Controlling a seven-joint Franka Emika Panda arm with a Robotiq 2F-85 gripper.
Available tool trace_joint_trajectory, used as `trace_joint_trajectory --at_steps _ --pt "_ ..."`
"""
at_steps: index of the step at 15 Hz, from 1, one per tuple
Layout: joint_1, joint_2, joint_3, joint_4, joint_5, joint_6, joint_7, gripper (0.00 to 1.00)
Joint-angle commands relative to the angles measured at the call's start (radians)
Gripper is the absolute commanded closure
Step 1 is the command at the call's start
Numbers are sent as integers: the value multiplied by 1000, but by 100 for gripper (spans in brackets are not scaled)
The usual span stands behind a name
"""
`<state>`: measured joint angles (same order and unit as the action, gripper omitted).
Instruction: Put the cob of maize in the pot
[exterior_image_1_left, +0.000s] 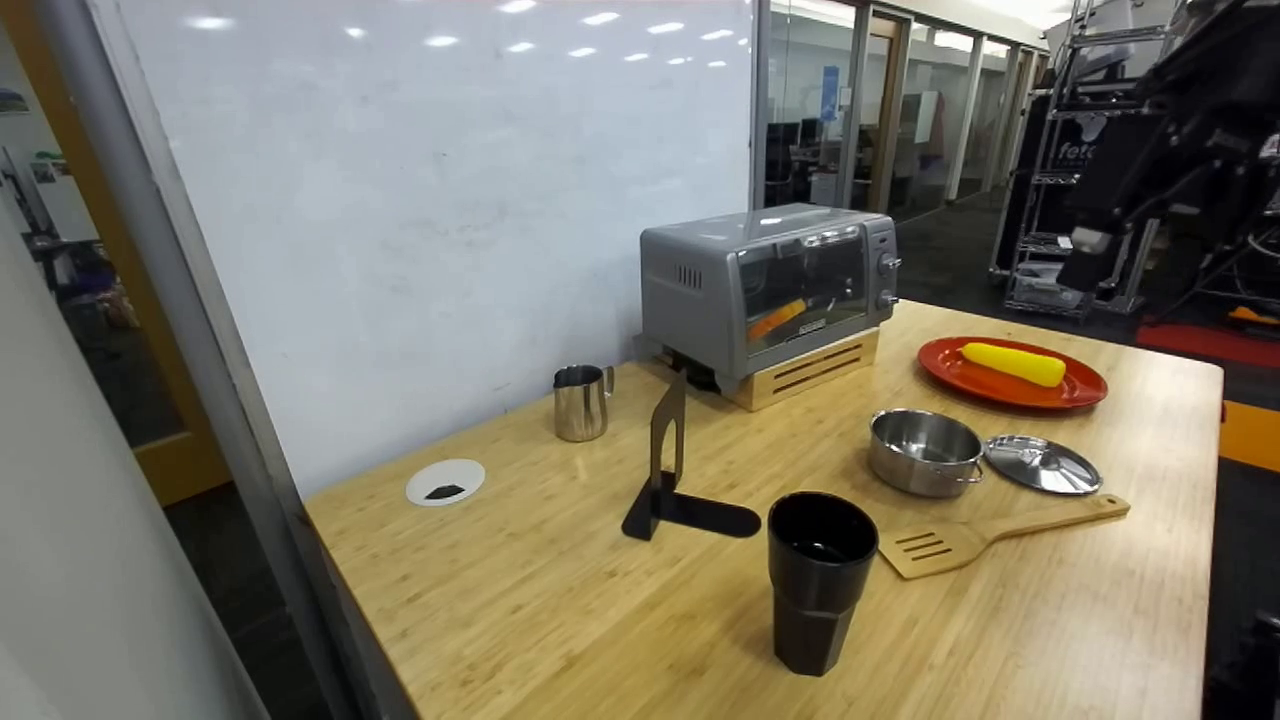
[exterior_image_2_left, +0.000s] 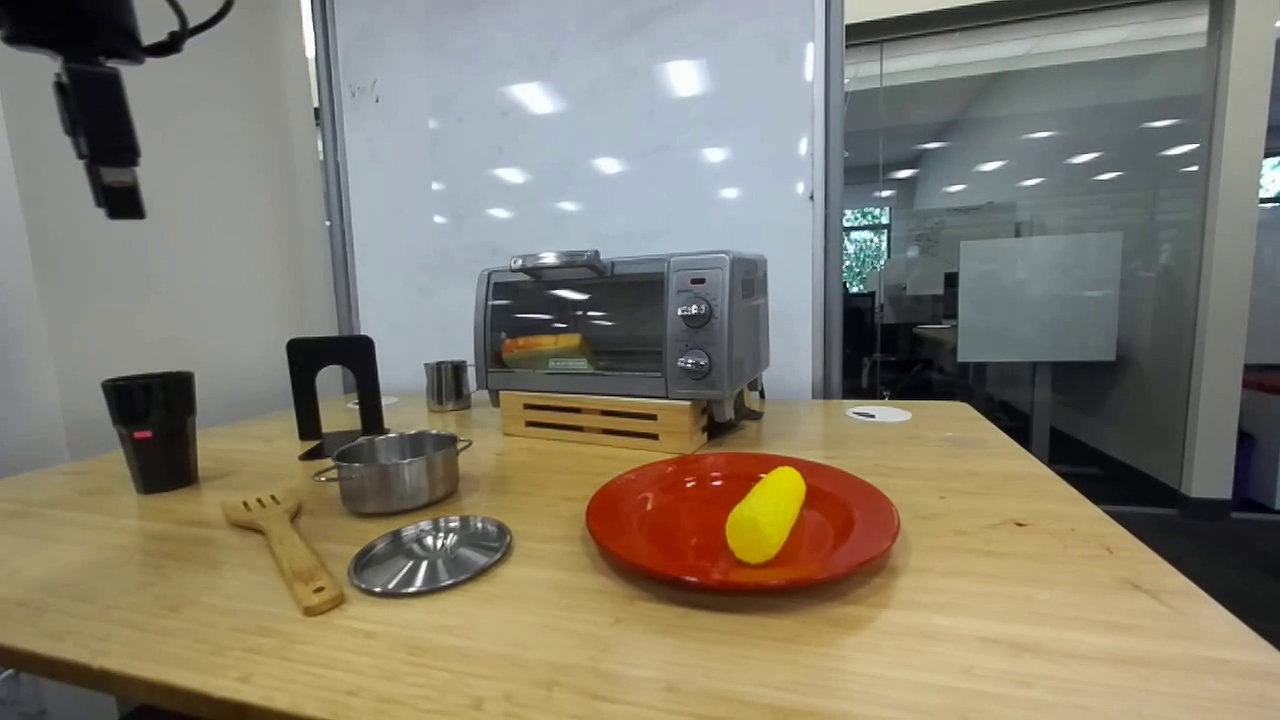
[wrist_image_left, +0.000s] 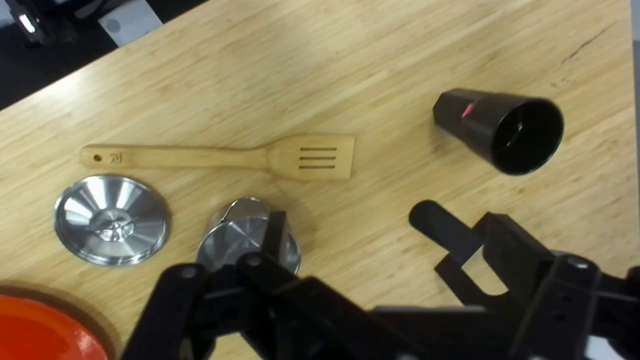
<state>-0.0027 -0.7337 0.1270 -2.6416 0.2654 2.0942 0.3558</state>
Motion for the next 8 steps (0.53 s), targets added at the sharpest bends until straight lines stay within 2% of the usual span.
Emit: trace_joint_trajectory --at_steps 1,6,8 --pt "-43 112 -41 38 -32 82 -33 0" --pt "-114 224 -146 130 -121 63 -75 0" --pt "-134 271 -156 163 -146 66 -61 0"
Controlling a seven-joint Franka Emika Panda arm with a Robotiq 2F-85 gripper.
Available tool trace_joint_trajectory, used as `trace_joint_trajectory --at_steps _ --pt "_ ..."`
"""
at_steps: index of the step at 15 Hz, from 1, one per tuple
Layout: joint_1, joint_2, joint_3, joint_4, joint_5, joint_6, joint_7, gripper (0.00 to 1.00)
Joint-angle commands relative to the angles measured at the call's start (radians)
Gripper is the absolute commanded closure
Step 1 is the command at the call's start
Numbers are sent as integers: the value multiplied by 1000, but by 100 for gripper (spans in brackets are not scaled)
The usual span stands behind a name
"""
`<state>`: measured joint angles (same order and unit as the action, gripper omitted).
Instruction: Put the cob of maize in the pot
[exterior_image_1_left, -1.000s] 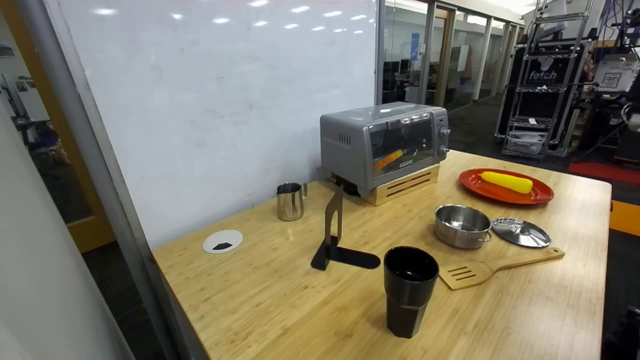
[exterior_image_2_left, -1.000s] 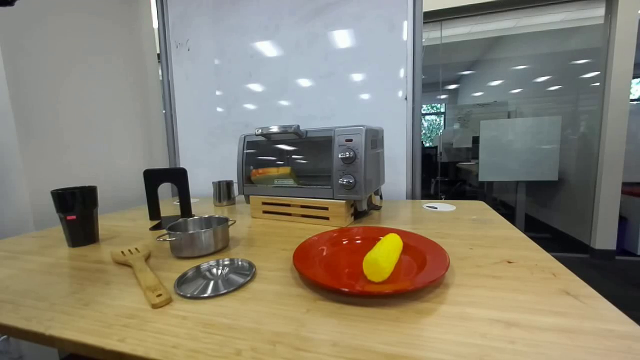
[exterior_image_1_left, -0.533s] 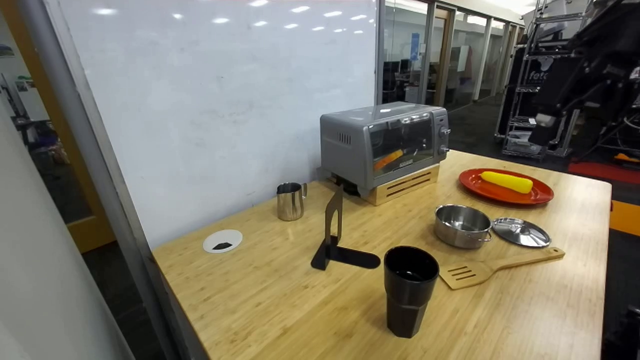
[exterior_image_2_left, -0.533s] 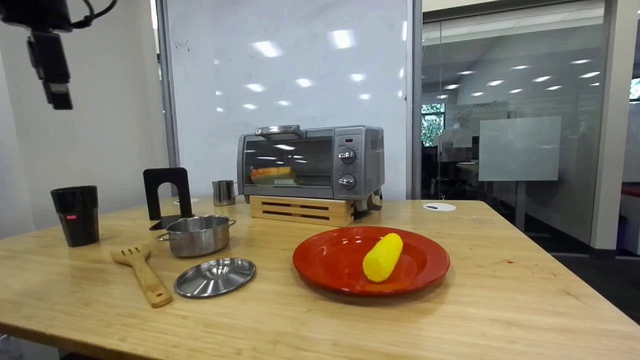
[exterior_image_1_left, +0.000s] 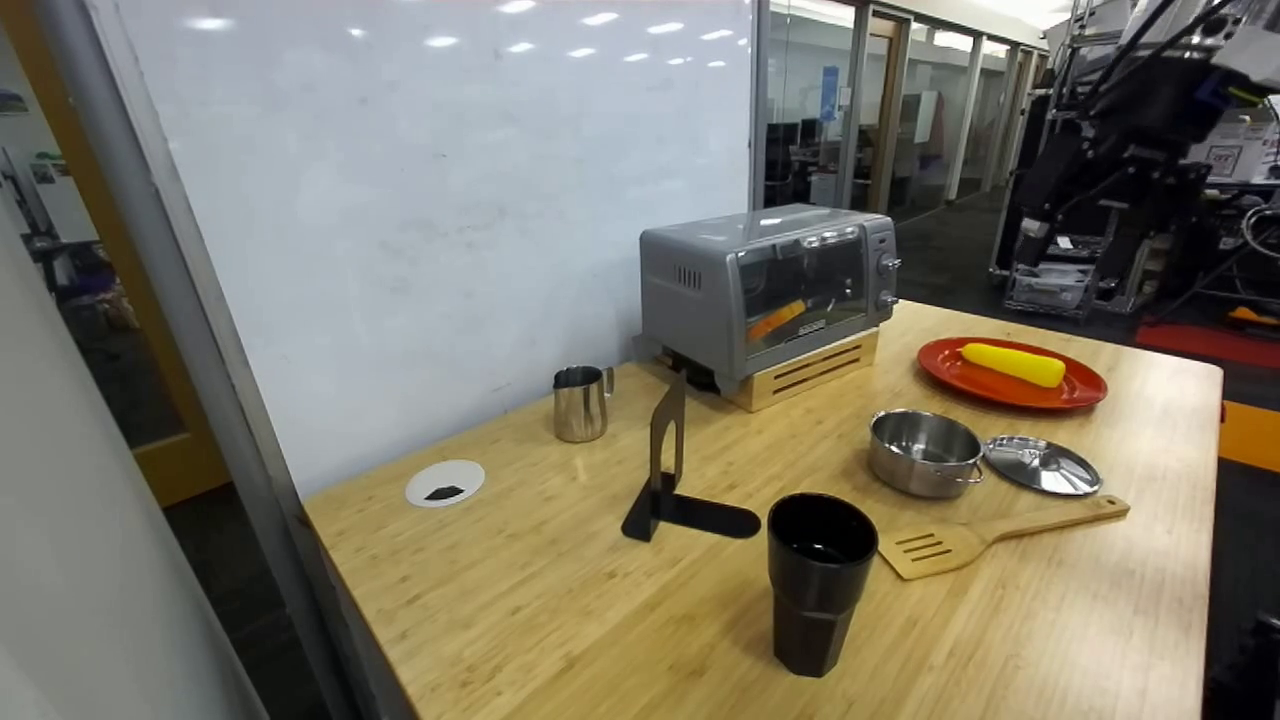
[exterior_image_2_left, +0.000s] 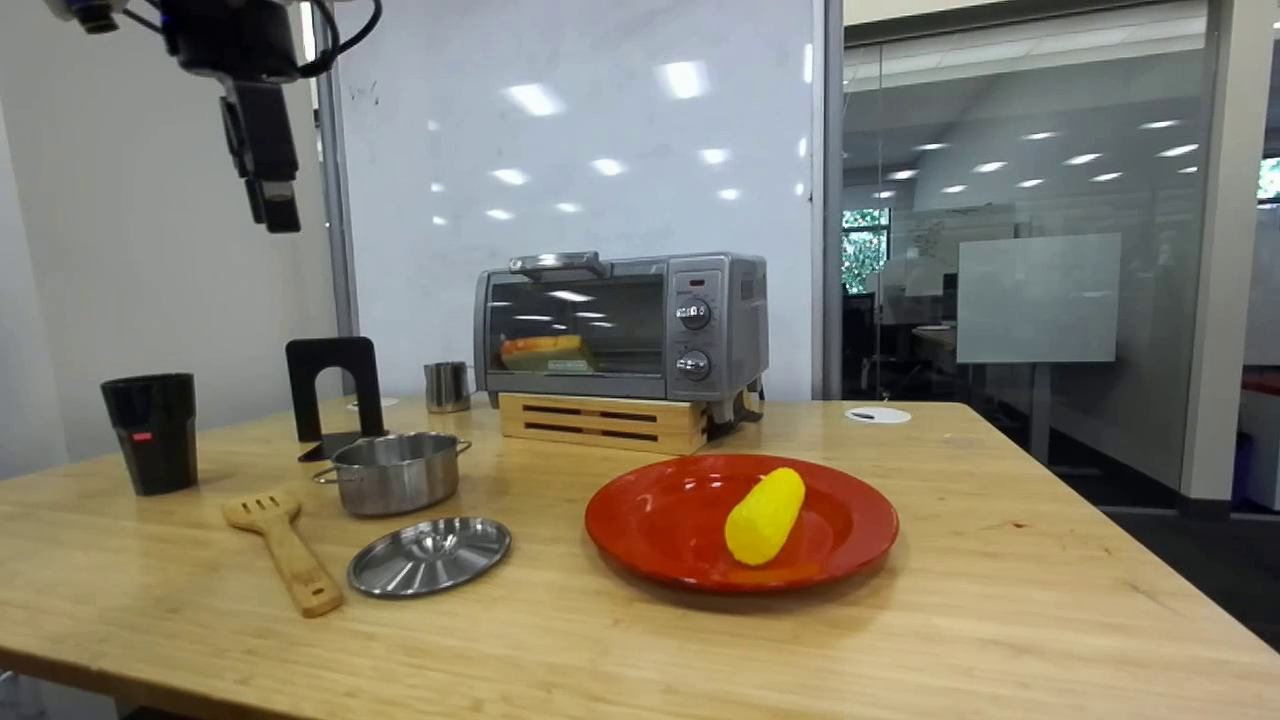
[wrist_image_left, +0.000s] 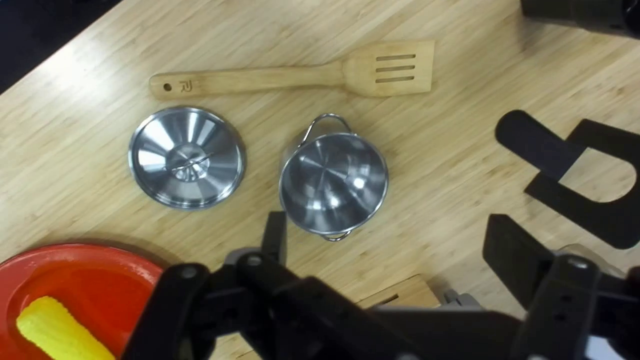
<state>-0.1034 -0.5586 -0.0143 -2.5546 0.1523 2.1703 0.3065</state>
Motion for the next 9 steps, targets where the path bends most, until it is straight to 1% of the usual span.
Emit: trace_joint_trajectory --at_steps 1,2,3,4,6,9 --pt "-45 112 -28 92 -50 -20 -18 0" --pt "-52 138 -63 122 -48 -49 -51 0" --pt "-71 160 -81 146 -59 -77 -43 0" --pt "-43 89 -47 74 -39 -22 -13 0" --pt "-50 105 -60 85 -40 -24 -17 0" --pt "-44 96 -47 84 -40 -24 -13 0"
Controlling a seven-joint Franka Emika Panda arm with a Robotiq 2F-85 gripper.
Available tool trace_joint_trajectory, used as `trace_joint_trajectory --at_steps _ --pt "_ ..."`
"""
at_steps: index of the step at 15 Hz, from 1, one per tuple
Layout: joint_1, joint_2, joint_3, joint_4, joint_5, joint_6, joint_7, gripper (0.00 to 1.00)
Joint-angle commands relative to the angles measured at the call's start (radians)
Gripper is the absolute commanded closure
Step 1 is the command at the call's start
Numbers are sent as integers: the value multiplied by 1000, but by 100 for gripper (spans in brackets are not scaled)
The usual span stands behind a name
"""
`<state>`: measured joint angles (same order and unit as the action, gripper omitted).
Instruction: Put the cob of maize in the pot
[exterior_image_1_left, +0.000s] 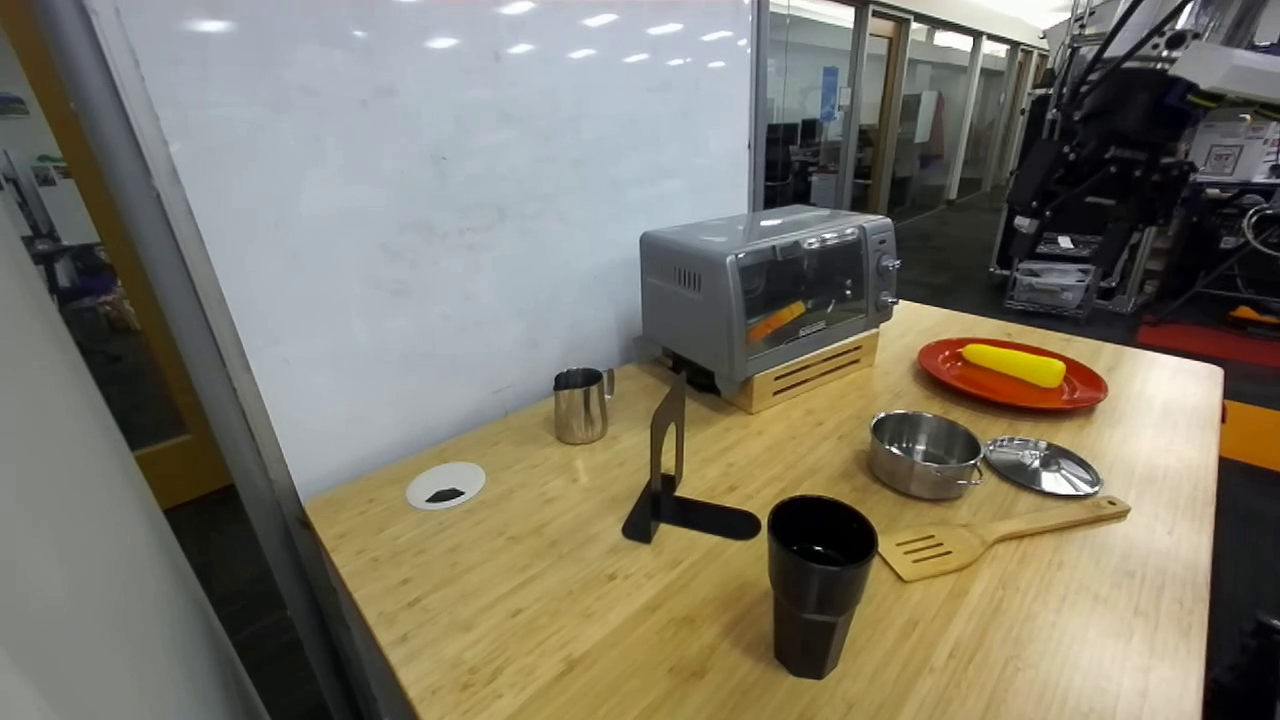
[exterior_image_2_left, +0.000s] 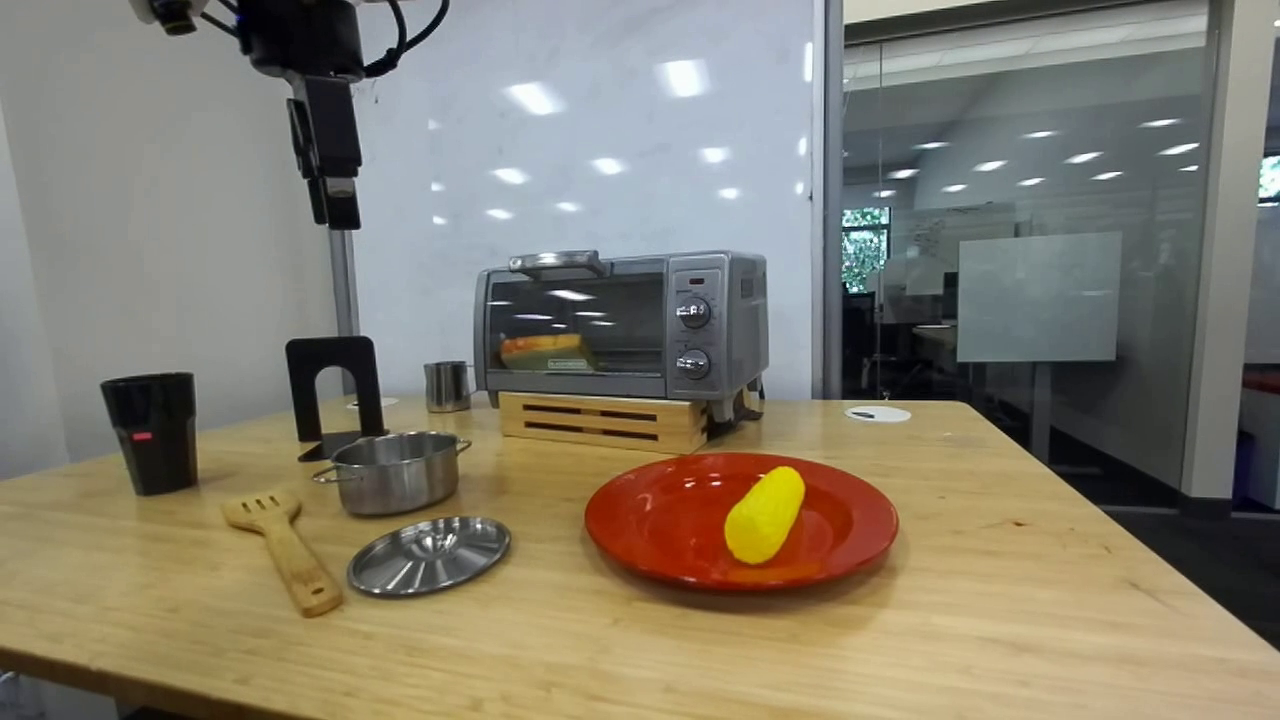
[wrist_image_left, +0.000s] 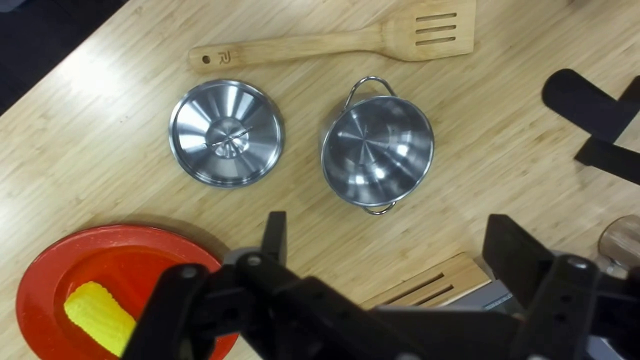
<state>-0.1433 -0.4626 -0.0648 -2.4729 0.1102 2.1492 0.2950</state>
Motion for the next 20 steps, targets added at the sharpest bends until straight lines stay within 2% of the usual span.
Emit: trace_joint_trajectory --at_steps 1,4,8,14,20 --pt "-3 0 4 2 2 -3 -2 0" --pt "-7 22 -2 18 6 18 -3 0" --pt "-47 127 -68 120 -2 50 -31 0" --pt "-91 353 -199 354 -34 13 -216 0" --pt "-147 605 -267 574 -25 19 -304 0"
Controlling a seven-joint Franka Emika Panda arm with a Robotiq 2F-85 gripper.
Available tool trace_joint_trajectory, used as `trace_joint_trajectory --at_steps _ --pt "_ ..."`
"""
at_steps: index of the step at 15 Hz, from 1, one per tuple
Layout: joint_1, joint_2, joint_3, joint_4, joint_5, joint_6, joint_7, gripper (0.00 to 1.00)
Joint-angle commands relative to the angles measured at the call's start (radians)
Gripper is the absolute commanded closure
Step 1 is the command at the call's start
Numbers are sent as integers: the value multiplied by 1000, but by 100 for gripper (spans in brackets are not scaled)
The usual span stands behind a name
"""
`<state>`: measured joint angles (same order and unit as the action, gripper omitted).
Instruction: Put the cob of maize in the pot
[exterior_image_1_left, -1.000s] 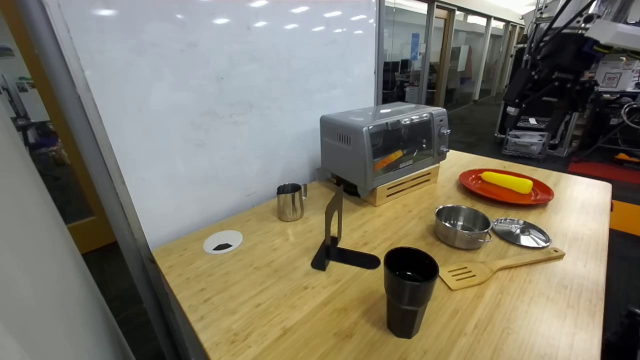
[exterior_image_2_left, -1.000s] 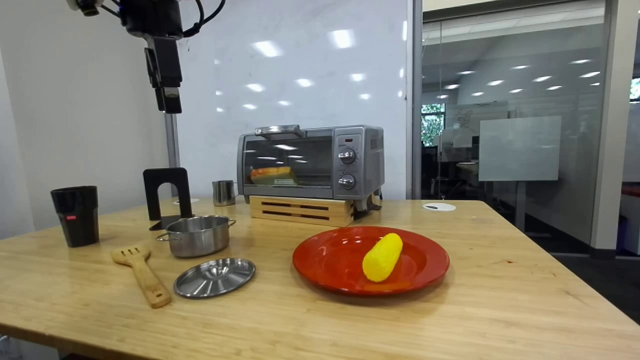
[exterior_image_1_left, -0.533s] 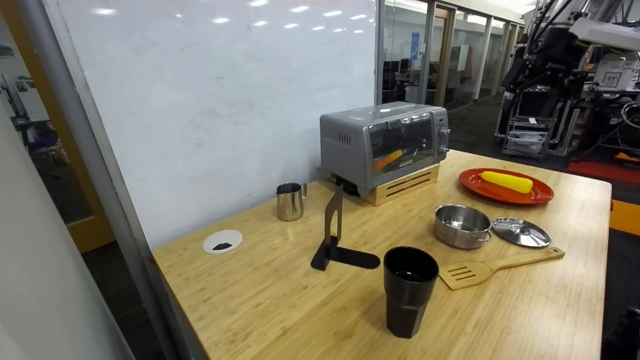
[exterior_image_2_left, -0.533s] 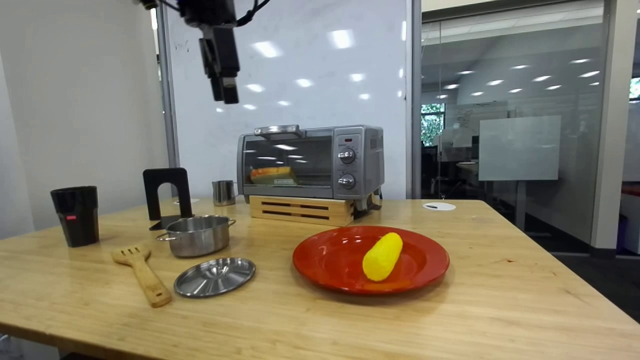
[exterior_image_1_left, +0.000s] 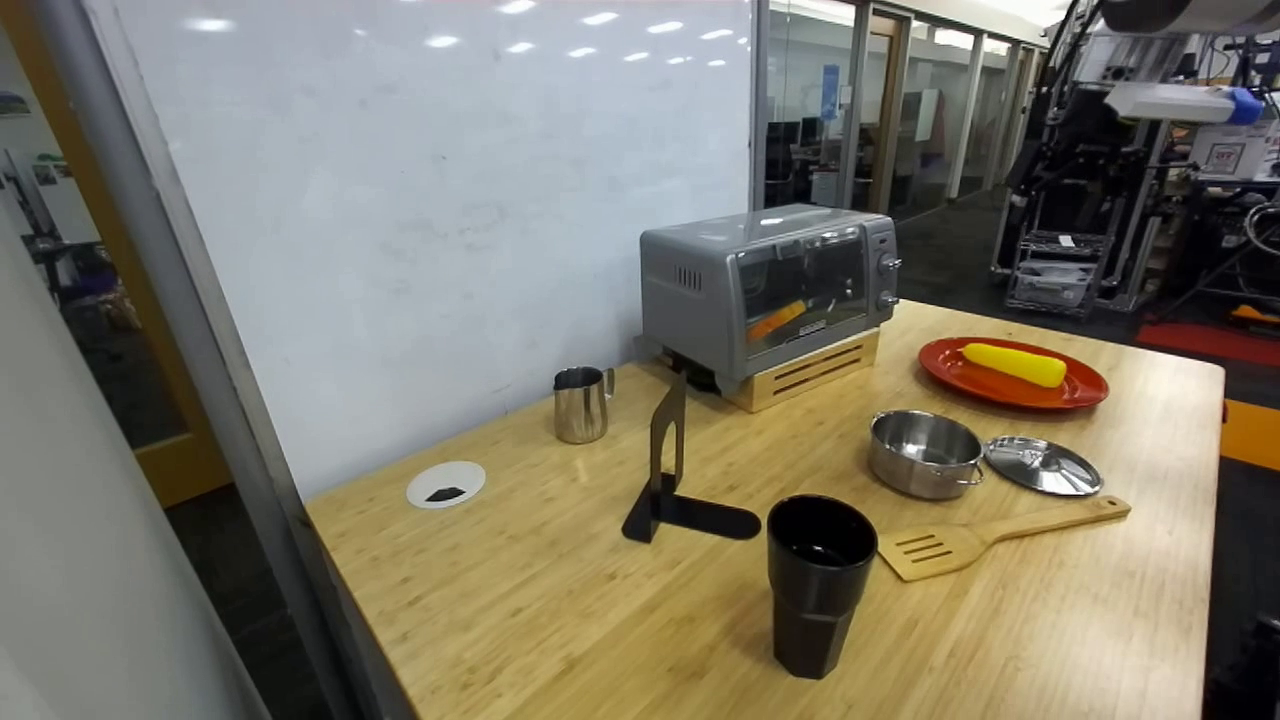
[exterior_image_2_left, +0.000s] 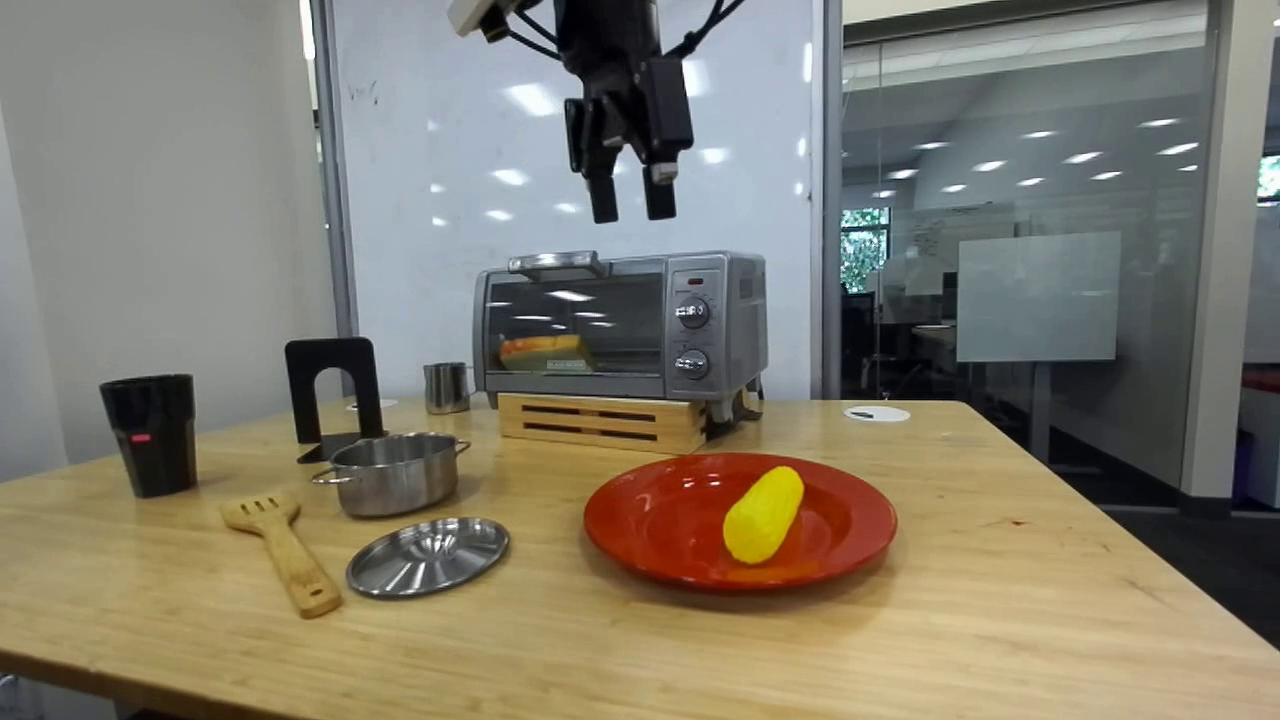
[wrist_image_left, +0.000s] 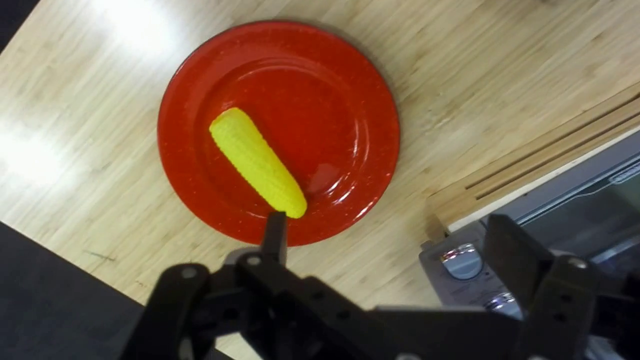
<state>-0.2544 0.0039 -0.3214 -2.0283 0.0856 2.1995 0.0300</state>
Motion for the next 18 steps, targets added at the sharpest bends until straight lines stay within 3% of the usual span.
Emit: trace_joint_trajectory --at_steps 1,4,5,12,18 --pt "-47 179 -14 159 -3 -38 -38 0" --pt "-66 276 -20 216 -42 -35 28 0" --pt "-66 206 -7 149 -15 -7 -4 0" --pt "-75 274 -8 204 -26 -9 19 0" --pt "-97 369 1 246 -11 7 -36 0"
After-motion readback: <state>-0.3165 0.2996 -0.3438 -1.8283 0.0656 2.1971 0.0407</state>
